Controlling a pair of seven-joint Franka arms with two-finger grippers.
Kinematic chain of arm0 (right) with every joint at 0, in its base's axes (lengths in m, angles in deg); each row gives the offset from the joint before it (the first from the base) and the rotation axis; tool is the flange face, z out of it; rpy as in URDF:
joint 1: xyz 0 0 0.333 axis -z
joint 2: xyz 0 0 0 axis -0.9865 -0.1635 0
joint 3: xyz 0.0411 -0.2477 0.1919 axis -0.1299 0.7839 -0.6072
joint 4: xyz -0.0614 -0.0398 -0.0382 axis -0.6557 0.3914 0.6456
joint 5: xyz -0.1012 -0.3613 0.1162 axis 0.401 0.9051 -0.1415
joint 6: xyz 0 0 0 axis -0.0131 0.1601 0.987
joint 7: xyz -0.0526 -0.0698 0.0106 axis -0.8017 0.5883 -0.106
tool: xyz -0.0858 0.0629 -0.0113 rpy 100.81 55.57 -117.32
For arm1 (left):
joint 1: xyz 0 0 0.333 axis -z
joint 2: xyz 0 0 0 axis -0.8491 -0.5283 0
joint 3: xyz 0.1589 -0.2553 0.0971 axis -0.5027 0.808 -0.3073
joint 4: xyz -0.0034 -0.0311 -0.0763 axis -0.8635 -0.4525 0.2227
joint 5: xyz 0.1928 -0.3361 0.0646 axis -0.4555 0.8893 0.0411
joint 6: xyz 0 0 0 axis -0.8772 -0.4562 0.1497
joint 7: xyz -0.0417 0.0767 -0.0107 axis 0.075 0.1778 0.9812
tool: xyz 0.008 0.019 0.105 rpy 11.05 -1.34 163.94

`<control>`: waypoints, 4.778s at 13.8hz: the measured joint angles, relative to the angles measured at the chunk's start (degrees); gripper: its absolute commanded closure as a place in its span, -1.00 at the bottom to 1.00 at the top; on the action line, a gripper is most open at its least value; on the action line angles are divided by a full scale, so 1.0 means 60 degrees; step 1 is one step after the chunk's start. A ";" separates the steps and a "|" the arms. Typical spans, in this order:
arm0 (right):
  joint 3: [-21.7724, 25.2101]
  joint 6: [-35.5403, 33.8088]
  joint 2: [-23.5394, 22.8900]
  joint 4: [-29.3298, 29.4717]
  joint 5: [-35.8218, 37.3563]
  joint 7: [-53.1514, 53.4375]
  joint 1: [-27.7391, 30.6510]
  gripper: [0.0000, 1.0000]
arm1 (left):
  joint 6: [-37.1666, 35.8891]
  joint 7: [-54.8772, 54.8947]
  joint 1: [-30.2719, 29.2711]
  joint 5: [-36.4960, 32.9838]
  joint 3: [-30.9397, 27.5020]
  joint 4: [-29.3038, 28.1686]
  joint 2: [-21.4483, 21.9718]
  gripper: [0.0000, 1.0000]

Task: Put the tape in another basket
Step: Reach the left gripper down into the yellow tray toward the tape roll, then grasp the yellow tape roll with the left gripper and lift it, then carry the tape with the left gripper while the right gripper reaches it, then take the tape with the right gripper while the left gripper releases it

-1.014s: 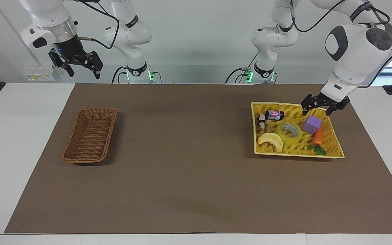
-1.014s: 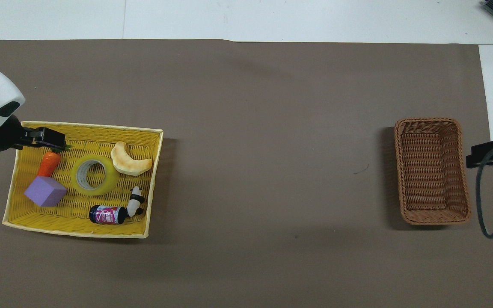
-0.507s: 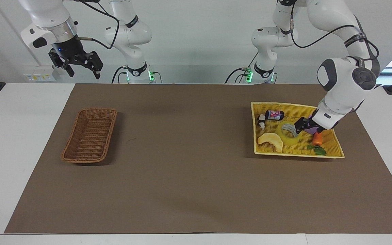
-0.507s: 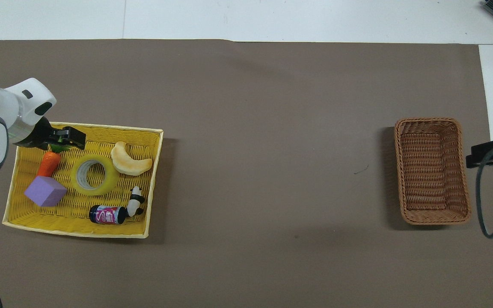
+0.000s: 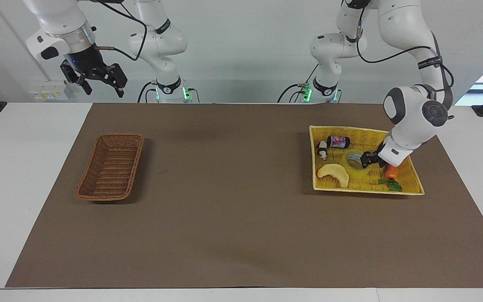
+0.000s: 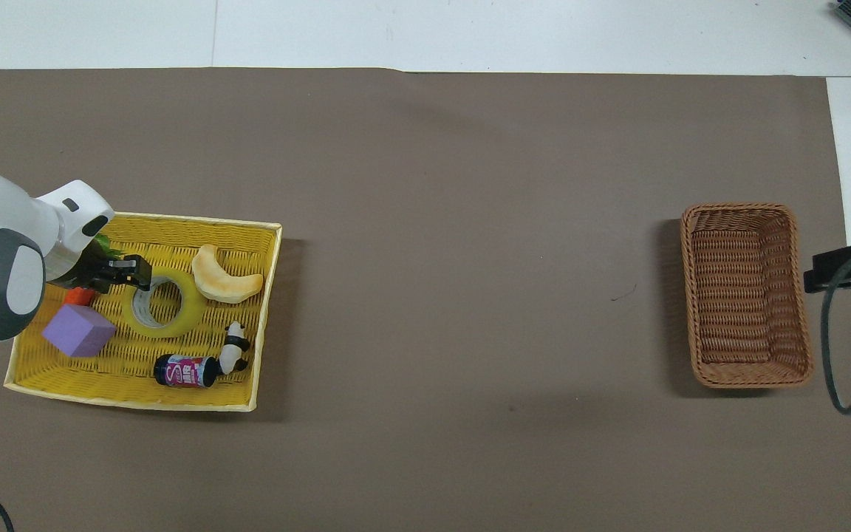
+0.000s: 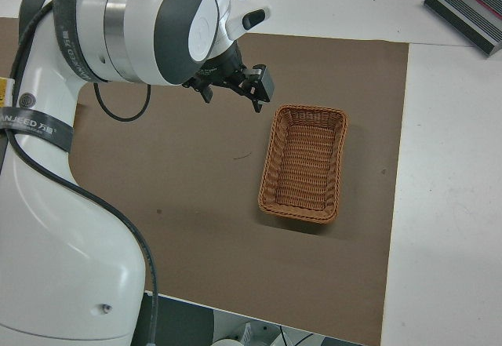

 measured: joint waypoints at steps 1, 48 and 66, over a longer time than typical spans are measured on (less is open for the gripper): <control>0.0000 0.0000 0.0004 -0.0007 0.0000 -0.0001 0.0000 -1.00 | 0.0002 -0.0008 0.0000 0.0000 0.0003 -0.0198 0.0088 -0.16; -0.0448 0.5914 -0.2639 -0.1287 -0.6807 0.3511 -0.3753 -1.00 | -0.0604 -0.2285 0.4205 0.6187 0.0366 0.1688 0.0570 1.00; -0.0440 0.5888 -0.2251 -0.1937 -0.6867 0.3834 -0.3754 1.00 | 0.0727 -0.2342 0.4108 0.8017 0.0209 0.1517 0.0711 -1.00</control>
